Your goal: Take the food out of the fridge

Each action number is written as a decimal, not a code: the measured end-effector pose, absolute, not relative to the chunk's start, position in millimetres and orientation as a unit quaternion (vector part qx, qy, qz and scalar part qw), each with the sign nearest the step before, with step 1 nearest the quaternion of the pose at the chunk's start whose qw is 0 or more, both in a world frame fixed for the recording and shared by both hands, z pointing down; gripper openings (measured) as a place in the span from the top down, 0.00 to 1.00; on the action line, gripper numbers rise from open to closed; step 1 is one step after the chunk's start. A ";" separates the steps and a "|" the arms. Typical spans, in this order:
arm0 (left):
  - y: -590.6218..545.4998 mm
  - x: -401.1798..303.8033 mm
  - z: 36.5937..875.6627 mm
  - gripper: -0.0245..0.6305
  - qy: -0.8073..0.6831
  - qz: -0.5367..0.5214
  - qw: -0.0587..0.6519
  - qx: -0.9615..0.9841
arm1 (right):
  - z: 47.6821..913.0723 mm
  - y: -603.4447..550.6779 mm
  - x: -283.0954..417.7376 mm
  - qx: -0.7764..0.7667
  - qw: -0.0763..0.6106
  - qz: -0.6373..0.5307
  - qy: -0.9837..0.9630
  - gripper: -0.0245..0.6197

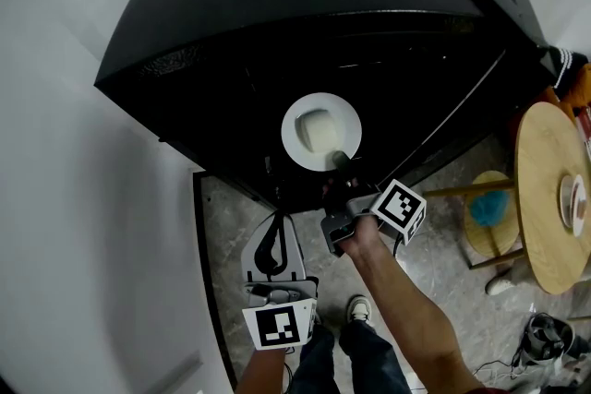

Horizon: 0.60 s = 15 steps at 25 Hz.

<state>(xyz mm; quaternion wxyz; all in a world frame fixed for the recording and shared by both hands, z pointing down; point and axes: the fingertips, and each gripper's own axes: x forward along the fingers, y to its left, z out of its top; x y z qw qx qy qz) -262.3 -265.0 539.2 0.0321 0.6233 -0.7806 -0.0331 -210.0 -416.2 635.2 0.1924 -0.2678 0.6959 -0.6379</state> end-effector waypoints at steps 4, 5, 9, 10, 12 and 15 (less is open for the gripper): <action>-263.1 -262.1 530.4 0.94 -0.781 -0.034 0.029 0.623 | 626.5 -406.1 -206.8 -0.265 0.190 -0.638 0.697 0.92; -262.5 -262.3 527.8 0.94 -0.781 -0.035 0.027 0.623 | 624.1 -403.3 -205.5 -0.265 0.190 -0.639 0.697 0.92; -259.9 -262.9 516.7 0.94 -0.782 -0.037 0.022 0.622 | 614.8 -391.5 -200.2 -0.262 0.193 -0.640 0.696 0.92; -259.0 -263.4 514.2 0.94 -0.782 -0.038 0.021 0.622 | 612.2 -388.8 -199.1 -0.261 0.194 -0.641 0.695 0.92; -257.7 -264.4 509.8 0.94 -0.783 -0.038 0.020 0.621 | 606.6 -383.9 -196.7 -0.261 0.196 -0.641 0.695 0.92; -256.0 -264.8 503.8 0.94 -0.783 -0.037 0.017 0.620 | 597.4 -377.4 -191.5 -0.258 0.200 -0.641 0.695 0.92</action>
